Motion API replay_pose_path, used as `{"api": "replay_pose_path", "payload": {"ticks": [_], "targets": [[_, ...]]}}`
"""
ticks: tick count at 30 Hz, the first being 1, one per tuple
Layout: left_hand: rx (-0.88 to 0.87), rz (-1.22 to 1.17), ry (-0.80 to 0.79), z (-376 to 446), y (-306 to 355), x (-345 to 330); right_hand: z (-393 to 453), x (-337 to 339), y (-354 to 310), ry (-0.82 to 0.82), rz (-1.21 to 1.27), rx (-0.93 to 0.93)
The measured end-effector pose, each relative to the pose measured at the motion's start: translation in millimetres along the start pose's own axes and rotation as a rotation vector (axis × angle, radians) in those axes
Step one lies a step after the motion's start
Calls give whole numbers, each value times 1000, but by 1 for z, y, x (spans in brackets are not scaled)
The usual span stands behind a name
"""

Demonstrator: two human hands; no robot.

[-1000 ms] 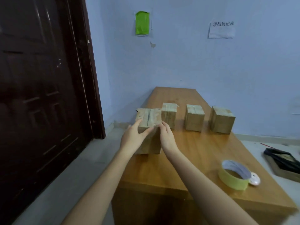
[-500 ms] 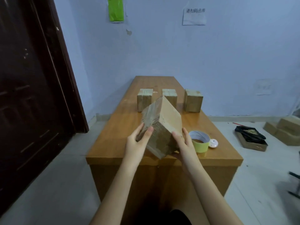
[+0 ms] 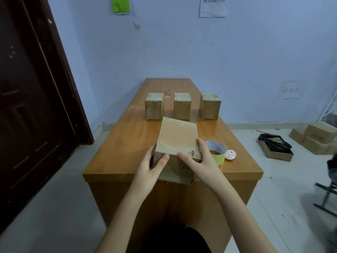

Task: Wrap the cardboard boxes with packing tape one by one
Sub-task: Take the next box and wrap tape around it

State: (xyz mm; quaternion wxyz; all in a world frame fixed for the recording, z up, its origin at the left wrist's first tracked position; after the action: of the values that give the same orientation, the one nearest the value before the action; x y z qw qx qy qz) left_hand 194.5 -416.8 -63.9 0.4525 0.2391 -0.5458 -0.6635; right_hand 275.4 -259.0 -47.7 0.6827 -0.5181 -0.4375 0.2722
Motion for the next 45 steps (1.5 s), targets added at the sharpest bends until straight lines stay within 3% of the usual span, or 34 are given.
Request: {"api": "replay_pose_path", "payload": {"ticks": [8, 12, 15, 18, 21, 24, 34, 45], "targets": [[70, 98, 81, -8, -3, 11, 1, 2, -2, -85, -127, 18], [-240, 466, 103, -1, 30, 10, -4, 4, -7, -116, -108, 79], [-476, 797, -7, 6, 53, -8, -9, 8, -6, -34, -134, 138], [-573, 929, -138, 10, 55, -22, -18, 16, -5, 102, -125, 316], [-620, 901, -147, 10, 50, -21, -25, 25, -2, 189, -173, 561], [-642, 879, -128, 11, 49, -20, -26, 27, 4, 181, -298, 655], [-652, 842, -113, 13, 48, -18, -20, 25, 4, 210, -499, 720], [-721, 832, -109, 15, 40, -17, -15, 25, 9, 195, -284, 699]]}}
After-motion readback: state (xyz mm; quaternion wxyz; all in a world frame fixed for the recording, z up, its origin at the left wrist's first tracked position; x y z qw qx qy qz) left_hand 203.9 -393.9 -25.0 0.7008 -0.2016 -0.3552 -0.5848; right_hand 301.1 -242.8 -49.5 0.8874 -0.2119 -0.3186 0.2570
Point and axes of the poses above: each hand's wrist, its own z-axis towards the middle knuckle, its own x-axis out of the back of the hand, y = z × x, the point moved 3 cm from there along z, towards the middle knuckle, and after that the axes turned 4 degrees about -x, right-handed, at the moved point
